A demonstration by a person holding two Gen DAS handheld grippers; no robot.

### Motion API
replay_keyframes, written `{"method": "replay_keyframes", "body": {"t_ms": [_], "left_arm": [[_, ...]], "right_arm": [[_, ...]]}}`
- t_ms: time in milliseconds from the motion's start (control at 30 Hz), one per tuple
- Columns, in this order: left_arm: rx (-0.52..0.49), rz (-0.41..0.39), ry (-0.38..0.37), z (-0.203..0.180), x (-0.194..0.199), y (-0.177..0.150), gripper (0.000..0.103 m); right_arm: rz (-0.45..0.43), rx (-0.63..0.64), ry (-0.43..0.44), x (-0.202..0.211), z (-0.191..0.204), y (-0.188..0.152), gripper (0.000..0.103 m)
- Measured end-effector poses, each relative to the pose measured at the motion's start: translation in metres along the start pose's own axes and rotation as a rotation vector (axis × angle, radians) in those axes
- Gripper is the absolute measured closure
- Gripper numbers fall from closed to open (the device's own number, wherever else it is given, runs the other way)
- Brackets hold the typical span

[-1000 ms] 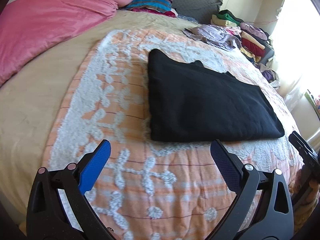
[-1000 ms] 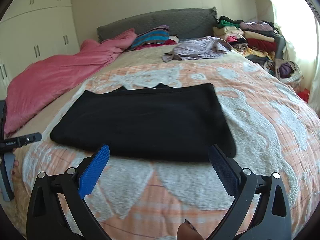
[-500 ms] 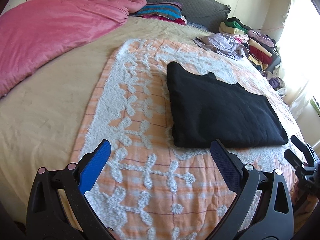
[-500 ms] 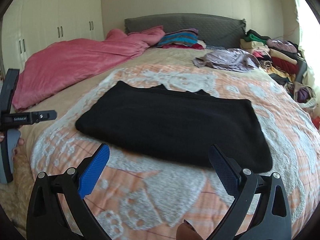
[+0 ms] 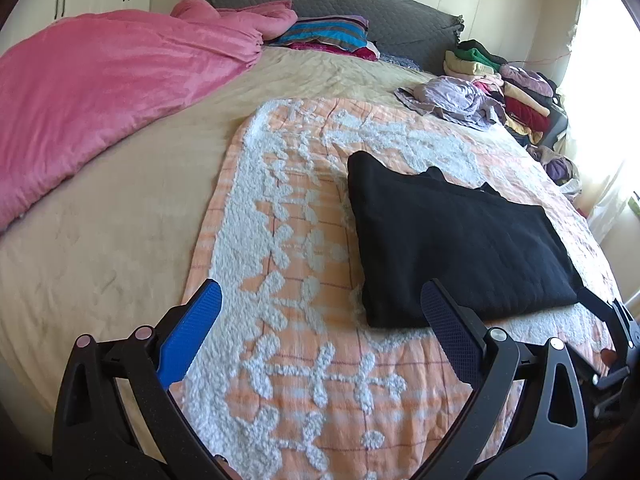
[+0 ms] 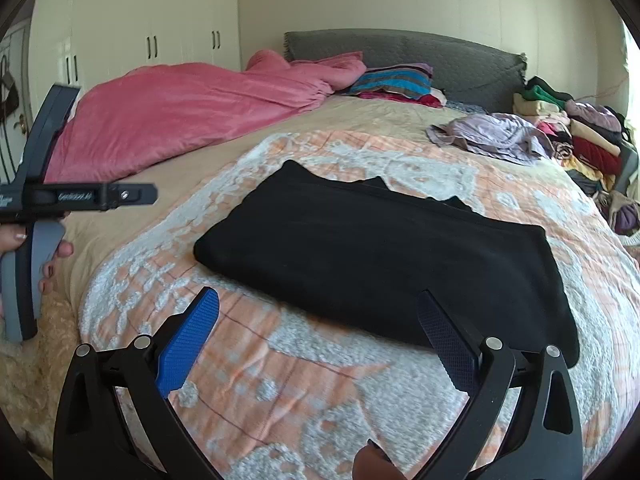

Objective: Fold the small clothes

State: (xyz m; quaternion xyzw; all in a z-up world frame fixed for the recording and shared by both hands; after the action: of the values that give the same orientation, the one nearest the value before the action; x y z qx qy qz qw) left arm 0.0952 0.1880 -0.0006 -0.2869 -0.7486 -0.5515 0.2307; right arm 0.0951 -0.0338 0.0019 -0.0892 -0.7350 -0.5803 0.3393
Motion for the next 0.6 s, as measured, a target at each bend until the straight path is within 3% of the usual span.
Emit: {"method": "replay_keyframes", "body": {"t_ms": [600], "left_arm": [[-0.051,0.038,-0.007,-0.01,-0.046,0.033,0.01]], "right_arm": [[0.025,0.118,0.002,-0.028,0.036,0.006,0.004]]}}
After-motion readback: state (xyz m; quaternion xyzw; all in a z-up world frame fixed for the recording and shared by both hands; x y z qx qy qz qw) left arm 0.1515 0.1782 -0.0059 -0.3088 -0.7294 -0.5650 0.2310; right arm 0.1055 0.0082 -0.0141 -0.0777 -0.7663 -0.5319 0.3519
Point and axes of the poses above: each gripper's, at about its wrist camera, not at the fingertips, and x roughly against the way its jaws point, z to its left, y to its top, the point moved 6 cm from there along -x, roughly the way its jaws point, and after that the axes turned 12 degrees about -y, right-handed, at the moved point
